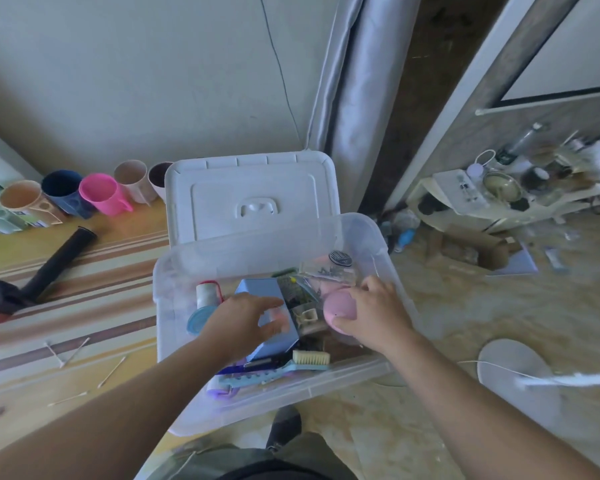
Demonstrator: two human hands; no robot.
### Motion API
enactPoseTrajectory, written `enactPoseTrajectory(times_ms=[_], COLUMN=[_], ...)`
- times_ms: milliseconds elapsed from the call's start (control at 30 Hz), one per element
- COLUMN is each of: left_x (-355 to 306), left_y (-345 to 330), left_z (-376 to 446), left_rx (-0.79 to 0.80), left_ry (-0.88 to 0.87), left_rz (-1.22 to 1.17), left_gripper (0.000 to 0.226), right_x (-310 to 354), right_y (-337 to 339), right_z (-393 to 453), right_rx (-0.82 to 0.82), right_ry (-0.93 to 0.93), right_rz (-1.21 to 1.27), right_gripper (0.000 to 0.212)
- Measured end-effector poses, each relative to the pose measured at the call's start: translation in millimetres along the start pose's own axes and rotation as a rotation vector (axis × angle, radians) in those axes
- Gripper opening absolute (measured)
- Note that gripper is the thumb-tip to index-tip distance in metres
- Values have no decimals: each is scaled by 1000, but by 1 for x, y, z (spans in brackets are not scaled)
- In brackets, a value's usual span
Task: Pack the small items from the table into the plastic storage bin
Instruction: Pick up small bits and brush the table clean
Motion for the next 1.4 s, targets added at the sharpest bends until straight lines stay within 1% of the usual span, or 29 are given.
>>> enactPoseTrajectory(times_ms=[67,100,167,200,267,367,433,567,633,733,800,867,967,1033,1133,1200,1233,1267,1300,1367,1400], left_x=[-7,-9,-6,-1,14,32,37,43,42,44,47,46,37,42,81,116,141,168,203,273,304], left_y=[-7,-11,-19,-24,-30,-30,-25,-20,-22,-23,-22,-18,0,19,65,92,104,111,114,108,101], left_z=[3,3,-2,-7,-21,-47,-59,-72,-75,-75,-75,-73,-70,-72,-86,-100,-109,-118,-127,-150,-164], left_rx=[2,17,88,133,202,288,306,277,270,250,245,224,104,-40,-330,-465,-503,-511,-484,-347,-262], left_ry=[-46,-60,-54,-46,-42,-49,-59,-24,-11,0,3,-5,-60,-86,-3,76,138,211,296,467,533], left_rz=[34,41,71,116,258,399,455,534,575,602,589,554,366,273,221,174,163,163,170,191,208], left_gripper=[45,45,54,58,58,53,48,42,40,42,43,38,21,24,30,31,33,34,35,39,42], right_x=[14,24,46,56,71,91,109,143,152,153,152,153,161,178,227,266,288,310,336,386,409], right_y=[10,12,4,-4,-20,-26,-30,-39,-42,-46,-46,-42,-32,-22,-11,-3,0,4,4,-3,-12], right_z=[-7,-11,-22,-28,-35,-32,-30,-35,-37,-36,-33,-29,-21,-18,-17,-19,-21,-23,-24,-25,-25], right_rx=[-49,-44,34,87,161,159,173,173,183,203,217,220,161,94,-15,-111,-158,-203,-234,-247,-228], right_ry=[67,115,204,233,250,279,342,438,463,468,453,425,396,409,473,531,566,601,641,708,737], right_rz=[1,3,-10,-36,-93,-124,-145,-181,-167,-169,-158,-139,-88,-11,160,241,265,277,275,252,237], right_gripper=[70,72,73,72,66,55,54,56,62,73,75,76,70,62,52,45,42,40,37,33,31])
Point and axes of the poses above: each hand's wrist, its own z-axis towards the middle knuckle, its own y-axis out of the back of the hand, x = y × z, the point moved 10 cm from there along z, towards the middle knuckle, and after that the axes turned 4 degrees about -x, right-handed, at the moved point
